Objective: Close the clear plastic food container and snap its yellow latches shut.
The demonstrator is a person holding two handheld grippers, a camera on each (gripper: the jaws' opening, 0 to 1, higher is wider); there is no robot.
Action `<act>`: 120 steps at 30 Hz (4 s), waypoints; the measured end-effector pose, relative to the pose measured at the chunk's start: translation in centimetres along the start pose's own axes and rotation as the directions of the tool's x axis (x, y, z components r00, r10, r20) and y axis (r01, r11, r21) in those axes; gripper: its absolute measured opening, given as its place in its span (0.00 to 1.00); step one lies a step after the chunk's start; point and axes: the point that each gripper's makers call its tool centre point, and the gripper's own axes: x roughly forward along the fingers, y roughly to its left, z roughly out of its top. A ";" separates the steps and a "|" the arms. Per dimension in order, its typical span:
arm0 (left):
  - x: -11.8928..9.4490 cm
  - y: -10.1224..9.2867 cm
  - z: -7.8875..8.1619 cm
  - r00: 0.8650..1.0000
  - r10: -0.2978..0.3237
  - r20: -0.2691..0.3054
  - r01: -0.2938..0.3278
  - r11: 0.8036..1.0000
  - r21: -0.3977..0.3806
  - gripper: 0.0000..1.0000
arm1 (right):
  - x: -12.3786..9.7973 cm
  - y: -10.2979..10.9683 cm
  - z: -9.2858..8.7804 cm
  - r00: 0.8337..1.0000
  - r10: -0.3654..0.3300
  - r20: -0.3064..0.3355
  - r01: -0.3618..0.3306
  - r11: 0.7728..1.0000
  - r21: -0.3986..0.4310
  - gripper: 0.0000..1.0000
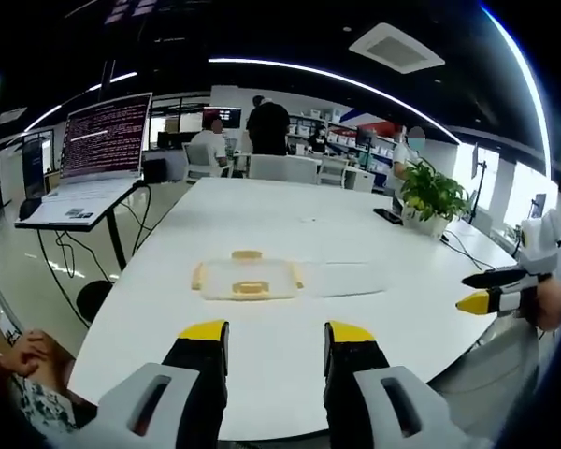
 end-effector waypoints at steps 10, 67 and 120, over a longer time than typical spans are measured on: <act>1.2 1.6 1.0 1.000 0.011 -0.001 -0.011 0.999 -0.033 0.34 | 1.1 -0.2 0.7 1.000 0.008 0.004 -0.008 1.000 0.005 0.59; 12.6 6.1 3.9 0.997 -0.062 -0.035 0.063 0.997 0.042 0.35 | 13.3 2.3 8.8 0.986 0.163 -0.017 -0.164 0.981 -0.108 0.58; 18.7 9.5 3.4 0.692 -0.382 -0.613 0.722 0.395 0.569 0.43 | 22.0 12.1 13.5 0.765 0.532 -0.364 -0.633 0.516 -0.577 0.61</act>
